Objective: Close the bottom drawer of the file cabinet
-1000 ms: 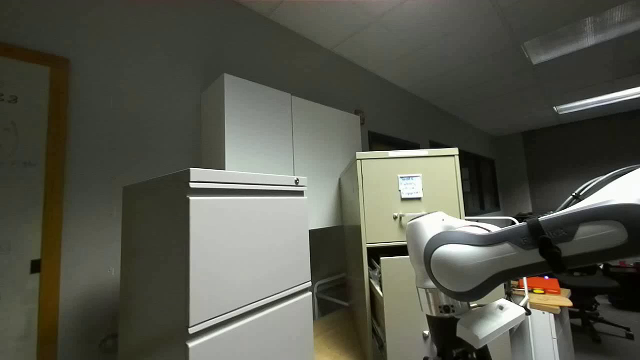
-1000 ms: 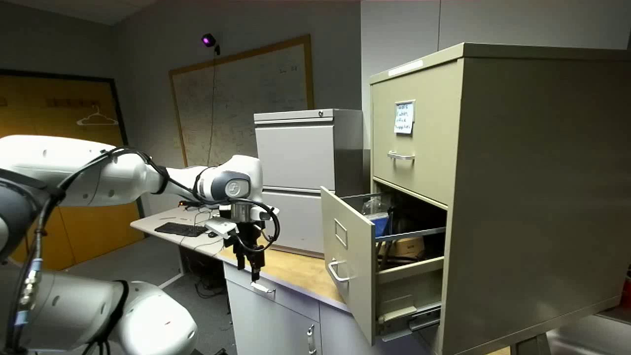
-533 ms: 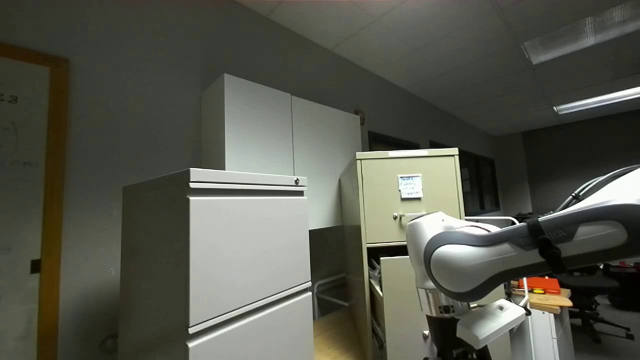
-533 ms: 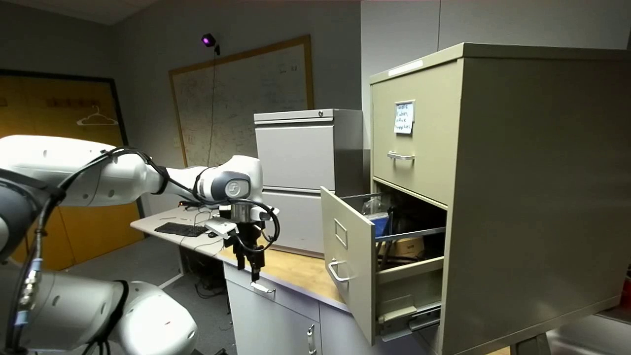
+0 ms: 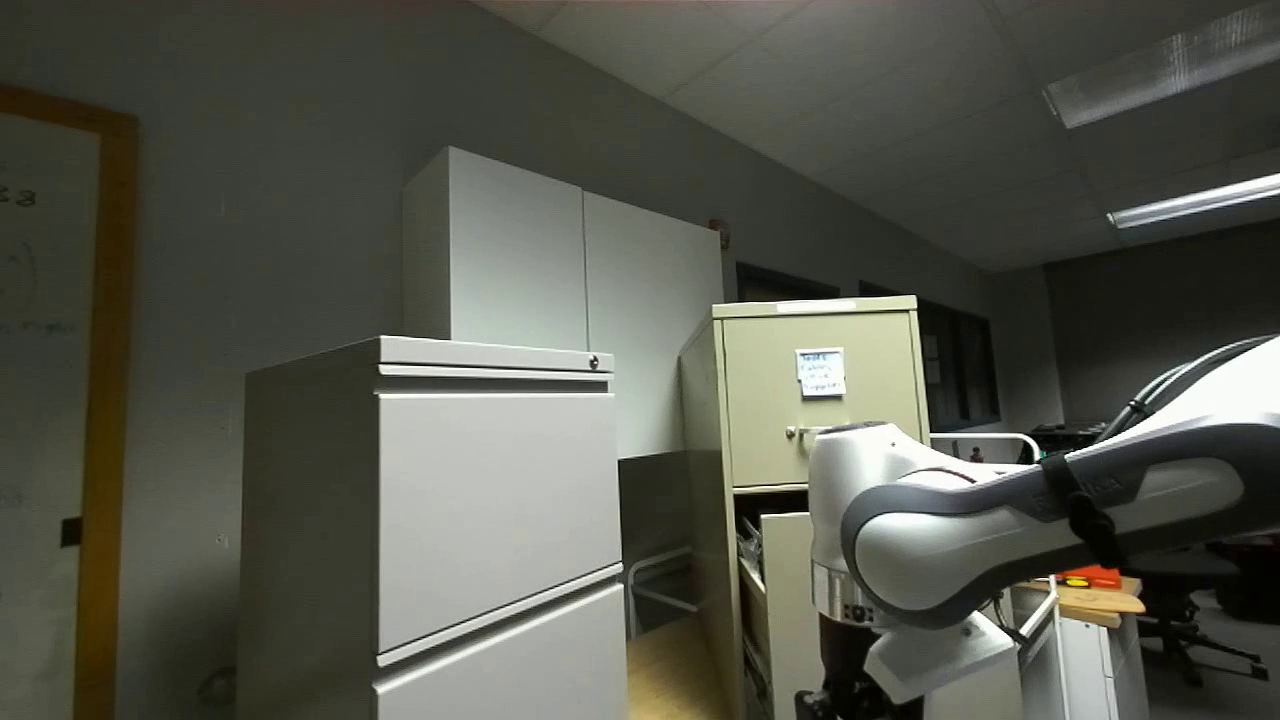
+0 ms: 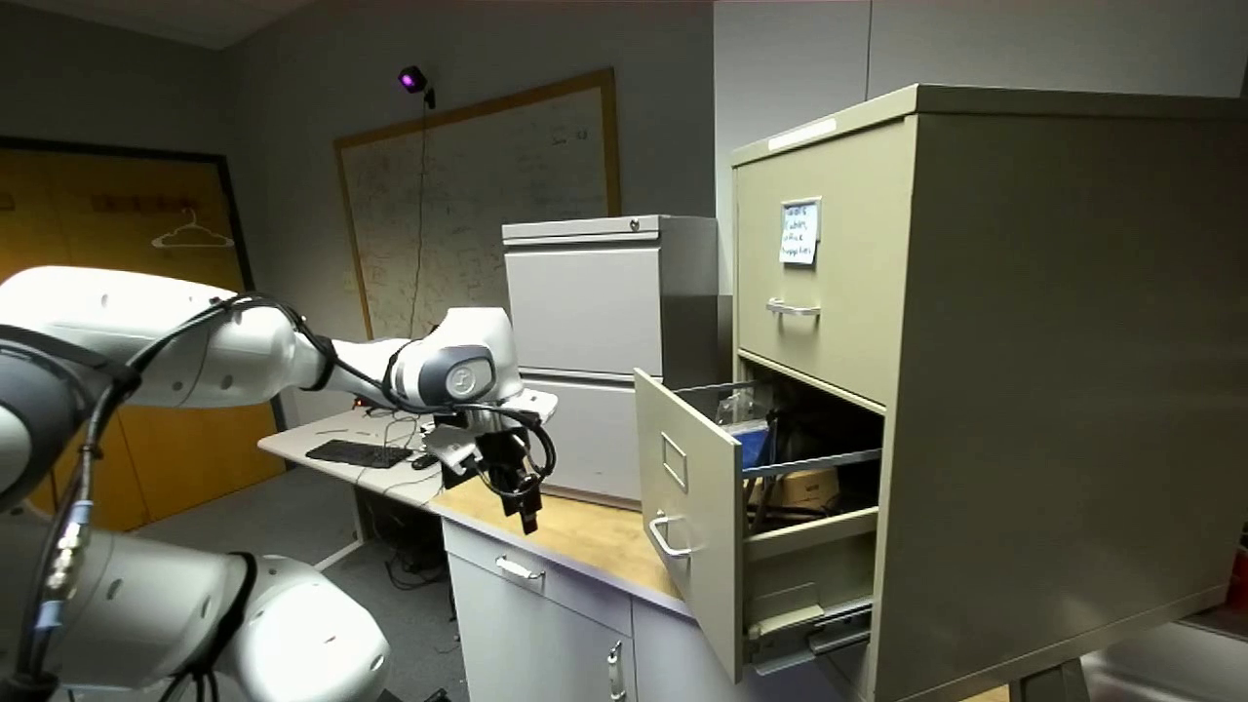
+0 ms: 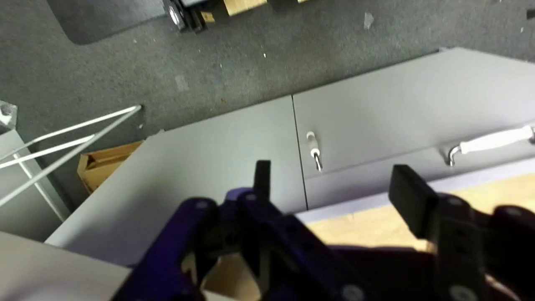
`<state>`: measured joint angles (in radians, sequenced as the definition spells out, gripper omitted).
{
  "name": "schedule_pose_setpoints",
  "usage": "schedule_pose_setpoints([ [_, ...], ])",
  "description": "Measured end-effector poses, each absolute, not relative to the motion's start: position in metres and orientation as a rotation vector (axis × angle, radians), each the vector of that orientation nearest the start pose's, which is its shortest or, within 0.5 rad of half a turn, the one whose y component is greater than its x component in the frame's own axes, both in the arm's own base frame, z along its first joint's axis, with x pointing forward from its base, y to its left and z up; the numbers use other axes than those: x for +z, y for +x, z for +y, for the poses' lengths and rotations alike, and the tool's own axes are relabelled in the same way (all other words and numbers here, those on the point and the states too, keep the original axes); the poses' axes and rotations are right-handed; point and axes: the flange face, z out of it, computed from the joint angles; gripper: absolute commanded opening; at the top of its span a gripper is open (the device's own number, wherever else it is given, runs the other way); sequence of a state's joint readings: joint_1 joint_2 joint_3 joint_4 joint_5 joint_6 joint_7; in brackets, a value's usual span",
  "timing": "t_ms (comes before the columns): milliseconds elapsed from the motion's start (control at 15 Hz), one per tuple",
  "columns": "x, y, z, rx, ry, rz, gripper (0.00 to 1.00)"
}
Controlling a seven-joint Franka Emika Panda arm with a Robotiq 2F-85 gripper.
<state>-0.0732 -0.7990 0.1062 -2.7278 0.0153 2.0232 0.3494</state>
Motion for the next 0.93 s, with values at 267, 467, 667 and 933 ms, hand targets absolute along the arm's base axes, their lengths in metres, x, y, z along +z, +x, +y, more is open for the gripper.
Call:
schedule_pose_setpoints([
  [267, 0.468, 0.346, 0.006, -0.502, -3.028, 0.735, 0.14],
  [467, 0.478, 0.363, -0.011, -0.730, -2.923, 0.879, 0.03],
  [667, 0.484, 0.375, -0.037, -0.939, -2.819, 1.029, 0.04],
  [933, 0.484, 0.382, -0.077, -1.136, -2.683, 1.277, 0.06],
])
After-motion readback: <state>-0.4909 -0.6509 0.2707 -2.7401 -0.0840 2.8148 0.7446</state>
